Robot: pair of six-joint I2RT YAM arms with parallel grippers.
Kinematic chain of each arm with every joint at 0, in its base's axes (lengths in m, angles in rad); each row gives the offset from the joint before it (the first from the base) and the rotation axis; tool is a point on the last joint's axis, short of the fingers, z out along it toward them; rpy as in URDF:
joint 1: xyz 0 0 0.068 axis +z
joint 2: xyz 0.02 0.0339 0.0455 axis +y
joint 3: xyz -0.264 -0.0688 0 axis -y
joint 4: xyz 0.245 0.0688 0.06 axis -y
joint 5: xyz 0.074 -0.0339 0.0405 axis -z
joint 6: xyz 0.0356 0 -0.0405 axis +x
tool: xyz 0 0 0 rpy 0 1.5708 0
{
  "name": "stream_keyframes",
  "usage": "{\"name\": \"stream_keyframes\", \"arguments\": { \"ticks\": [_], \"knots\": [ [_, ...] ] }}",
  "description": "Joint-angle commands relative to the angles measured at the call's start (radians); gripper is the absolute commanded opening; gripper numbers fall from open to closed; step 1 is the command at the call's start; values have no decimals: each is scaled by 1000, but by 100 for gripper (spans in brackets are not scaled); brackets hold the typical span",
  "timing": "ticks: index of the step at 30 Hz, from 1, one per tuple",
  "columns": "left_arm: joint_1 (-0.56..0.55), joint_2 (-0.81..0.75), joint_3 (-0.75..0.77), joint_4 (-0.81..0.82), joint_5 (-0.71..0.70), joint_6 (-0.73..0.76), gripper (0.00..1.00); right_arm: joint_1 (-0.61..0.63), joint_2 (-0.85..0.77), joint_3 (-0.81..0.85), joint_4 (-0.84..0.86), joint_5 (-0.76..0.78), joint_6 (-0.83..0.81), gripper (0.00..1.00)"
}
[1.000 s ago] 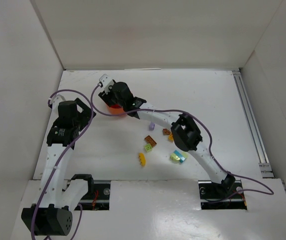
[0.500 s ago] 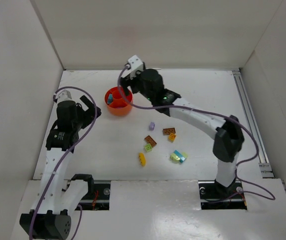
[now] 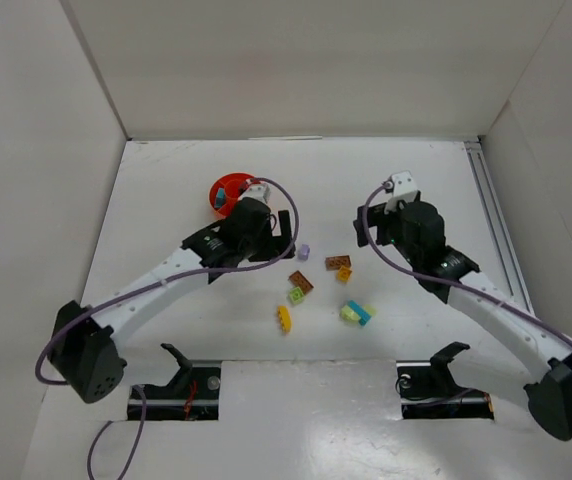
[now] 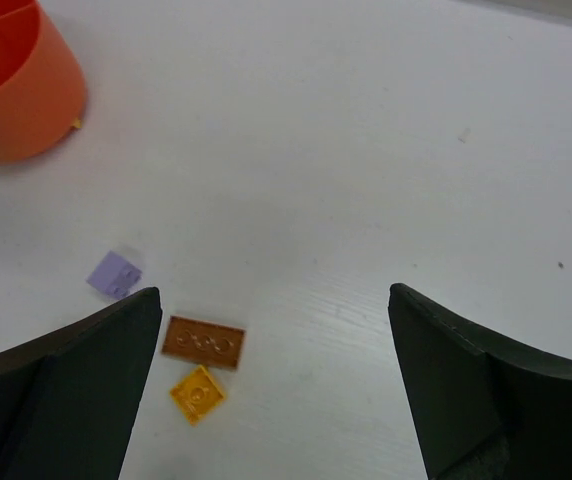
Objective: Sort the legos into containers by color
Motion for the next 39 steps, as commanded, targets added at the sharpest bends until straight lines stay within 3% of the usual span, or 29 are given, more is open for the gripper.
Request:
{"name": "stream_keyframes", "arguments": {
  "ticks": [1, 7, 14, 24, 29, 32, 33, 35, 39],
  "knots": [
    [-19, 93, 68, 88, -19, 15, 95, -47, -137, -58, -44, 42, 78, 100],
    [-51, 300, 149, 148, -18, 49, 87, -139, -305, -98, -210, 102, 124, 100],
    [-60, 503, 232, 183, -4, 80, 78, -203, -370, -77, -340, 123, 124, 100],
    [-60, 679, 318, 183, -24, 89, 51, -255, -401, -77, -385, 123, 124, 100],
    [-70, 698, 327, 174, -24, 78, 23, -265, -410, -77, -394, 132, 115, 100],
    [-70, 678, 327, 165, -50, 69, 16, -265, -410, -77, -394, 132, 115, 98],
    [-70, 678, 327, 165, -68, 69, 8, -265, -410, -77, -394, 132, 115, 98],
    [-70, 643, 336, 128, -77, 69, 1, -265, -410, -77, -394, 132, 104, 98],
    [-70, 543, 323, 82, -204, 48, 0, -265, -410, -77, -385, 122, 84, 98]
  ]
}}
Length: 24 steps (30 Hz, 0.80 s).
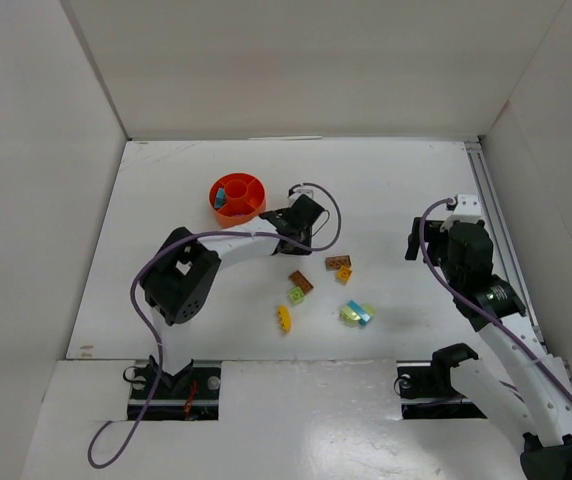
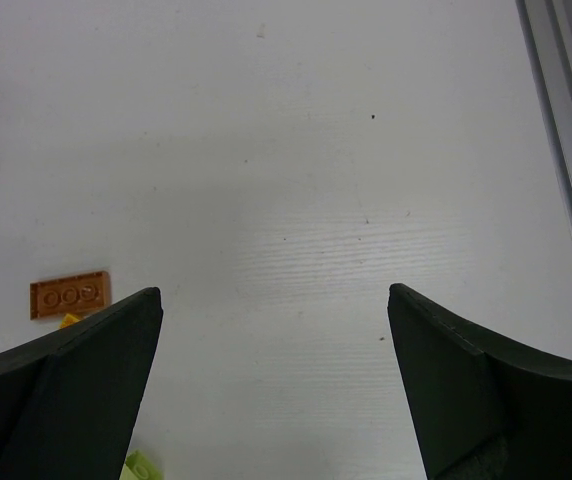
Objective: Sort the legos into containers by color
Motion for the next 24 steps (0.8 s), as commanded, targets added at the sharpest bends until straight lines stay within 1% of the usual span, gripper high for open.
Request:
{"name": "stream_keyframes", "arguments": {
  "ticks": [1, 3, 5, 6, 7, 9, 11, 14, 20, 24],
  "knots": [
    [14, -163, 29, -57, -127, -34, 0, -8, -13, 18, 24, -2, -28, 98],
    [38, -246, 3, -71, -127, -43, 0, -8, -3, 18, 24, -2, -38, 98],
    [80, -309, -40, -71, -160, -43, 0, -8, -3, 18, 24, -2, -38, 98],
    [112, -365, -53, -71, -182, -43, 5, -8, 6, 18, 24, -2, -48, 98],
    [132, -390, -67, -71, -183, -43, 6, -8, 6, 18, 24, -2, -48, 98],
    [176, -432, -89, -57, -183, -34, 6, -17, 15, 27, 24, -11, -59, 98],
    [242, -432, -89, -48, -183, -17, 6, -17, 26, 38, 24, -11, -73, 98],
    [302, -420, -75, -72, -196, -3, 6, -17, 35, 58, 2, 0, -94, 98],
    [337, -380, -41, -63, -187, 11, 6, -17, 35, 58, -7, 27, -95, 98],
    [337, -369, -41, -63, -187, 20, 6, -26, 35, 67, -7, 27, -104, 98]
  ]
}}
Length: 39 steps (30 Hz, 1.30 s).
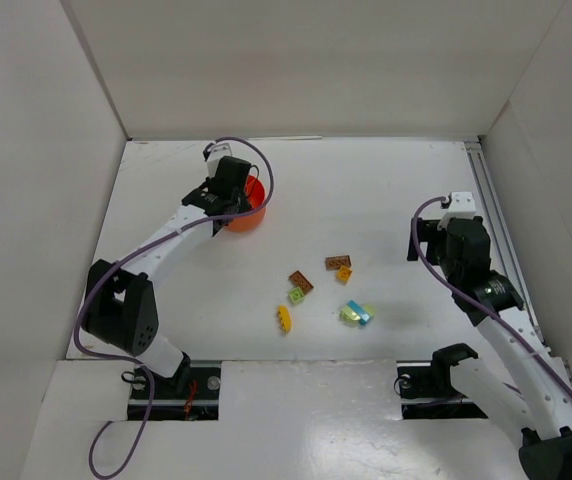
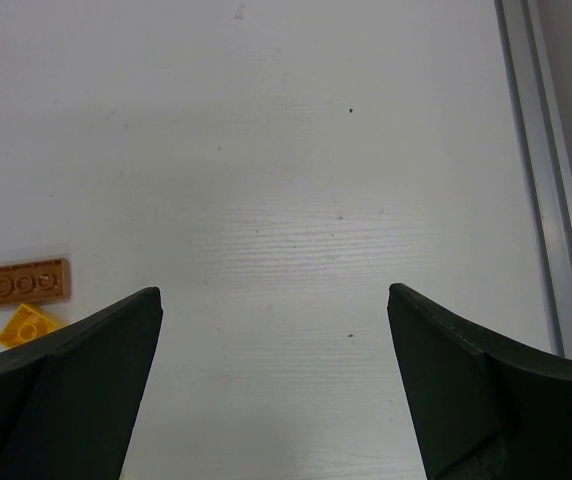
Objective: Sort the legos into containers by color
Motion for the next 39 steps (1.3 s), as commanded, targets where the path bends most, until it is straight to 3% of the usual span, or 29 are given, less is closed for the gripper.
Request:
{"name": "stream_keyframes", "arguments": {
  "ticks": [1, 27, 39],
  "knots": [
    [18, -10, 19, -2, -11, 19, 6, -12, -6, 52, 7, 19, -14, 98],
    [38, -10, -10, 30, 11, 10, 10, -12, 3, 61, -2, 46, -24, 98],
    [38, 0, -29, 41, 20, 10, 16, -12, 12, 61, -2, 46, -24, 98]
  ]
}}
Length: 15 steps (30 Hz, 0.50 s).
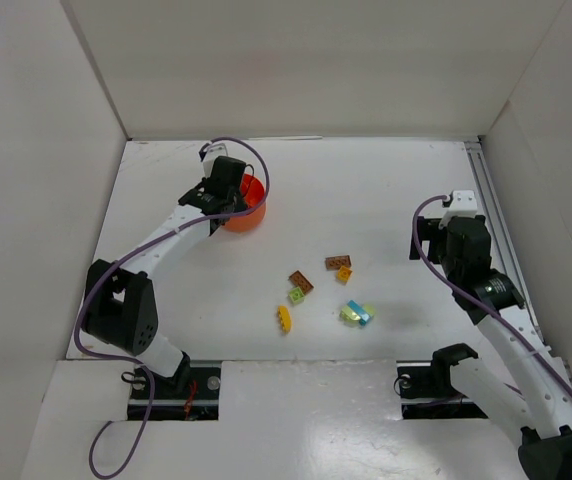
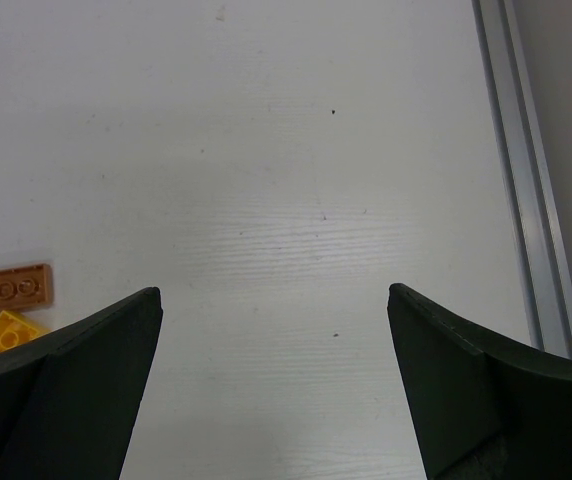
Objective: Sort the legos into containers by color
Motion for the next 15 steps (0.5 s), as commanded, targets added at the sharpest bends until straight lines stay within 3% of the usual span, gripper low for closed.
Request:
{"name": "stream_keyframes", "arguments": {
  "ticks": [1, 15],
  "knots": [
    [7, -3, -14, 23, 1, -5, 16, -7, 5, 47, 8, 18, -6, 98],
    [7, 15, -14, 32, 1, -14, 41, -7, 14, 47, 8, 18, -6, 98]
  ]
}}
